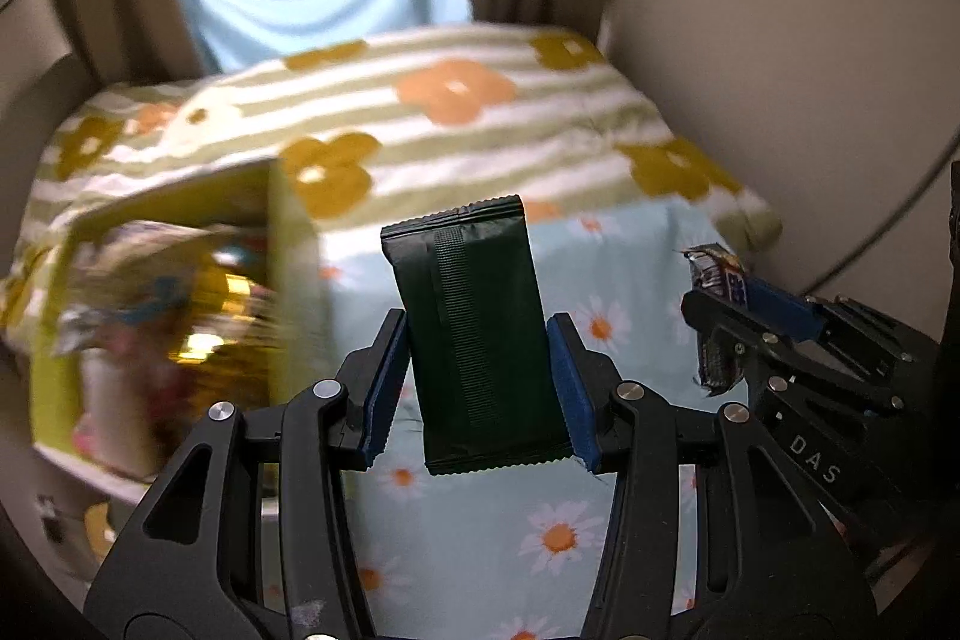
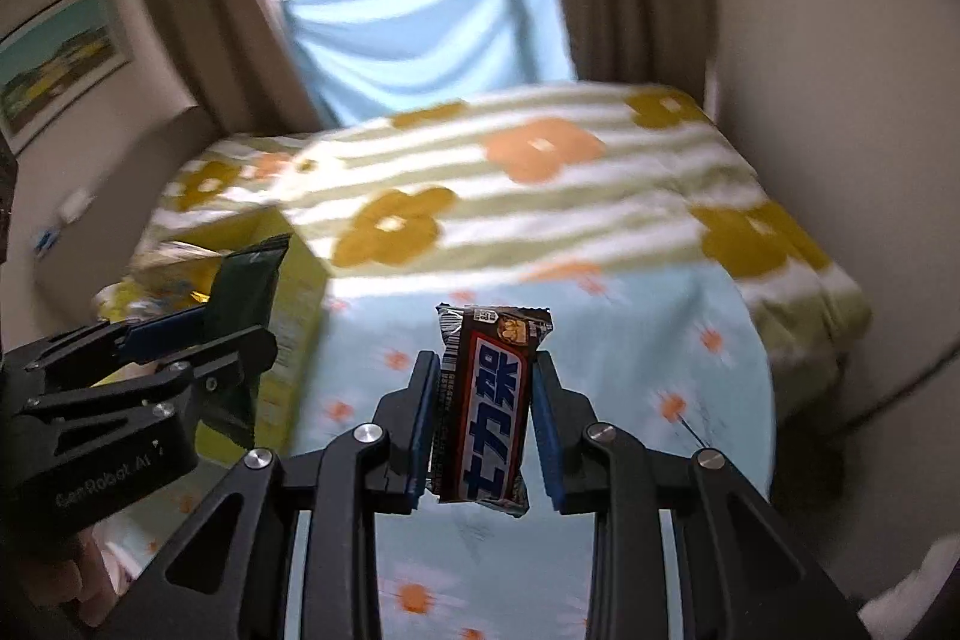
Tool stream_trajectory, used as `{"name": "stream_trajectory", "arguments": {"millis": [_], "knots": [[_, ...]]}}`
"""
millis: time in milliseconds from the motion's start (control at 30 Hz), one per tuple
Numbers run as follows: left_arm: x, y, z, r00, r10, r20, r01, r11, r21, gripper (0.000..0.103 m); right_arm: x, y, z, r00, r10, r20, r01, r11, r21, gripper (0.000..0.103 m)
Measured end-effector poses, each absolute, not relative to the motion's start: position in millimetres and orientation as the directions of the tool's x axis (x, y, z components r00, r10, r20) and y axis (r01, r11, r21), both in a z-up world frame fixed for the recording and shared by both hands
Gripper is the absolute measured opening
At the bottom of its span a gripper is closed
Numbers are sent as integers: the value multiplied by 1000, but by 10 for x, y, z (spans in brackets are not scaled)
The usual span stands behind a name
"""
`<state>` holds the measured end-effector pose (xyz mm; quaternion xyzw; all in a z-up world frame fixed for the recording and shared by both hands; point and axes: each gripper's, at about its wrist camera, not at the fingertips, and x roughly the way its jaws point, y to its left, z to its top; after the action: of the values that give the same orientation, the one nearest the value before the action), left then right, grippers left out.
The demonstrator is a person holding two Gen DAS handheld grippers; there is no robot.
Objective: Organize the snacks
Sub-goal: 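Carry both snacks over the yellow box and open both tools to drop them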
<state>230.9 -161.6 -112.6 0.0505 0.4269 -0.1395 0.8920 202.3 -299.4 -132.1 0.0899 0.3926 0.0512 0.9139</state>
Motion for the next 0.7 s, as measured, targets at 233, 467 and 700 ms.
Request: {"name": "stream_trajectory", "arguments": {"millis": [233,467,700], "knots": [[2326,-720,-689,671,-147,-727,172,984,-40,43,2163,-2294,-887,702,285,-653,-159,956,247,27],[2462,288,-721,655,-113,-747,124,991,-41,43,2301,-1446,-777,698,327,-638,-201,944,263,27],[2692,1058,-1061,602,-107,-791,116,992,-46,43,2507,-794,-963,677,319,-663,-178,945,273,27]]}}
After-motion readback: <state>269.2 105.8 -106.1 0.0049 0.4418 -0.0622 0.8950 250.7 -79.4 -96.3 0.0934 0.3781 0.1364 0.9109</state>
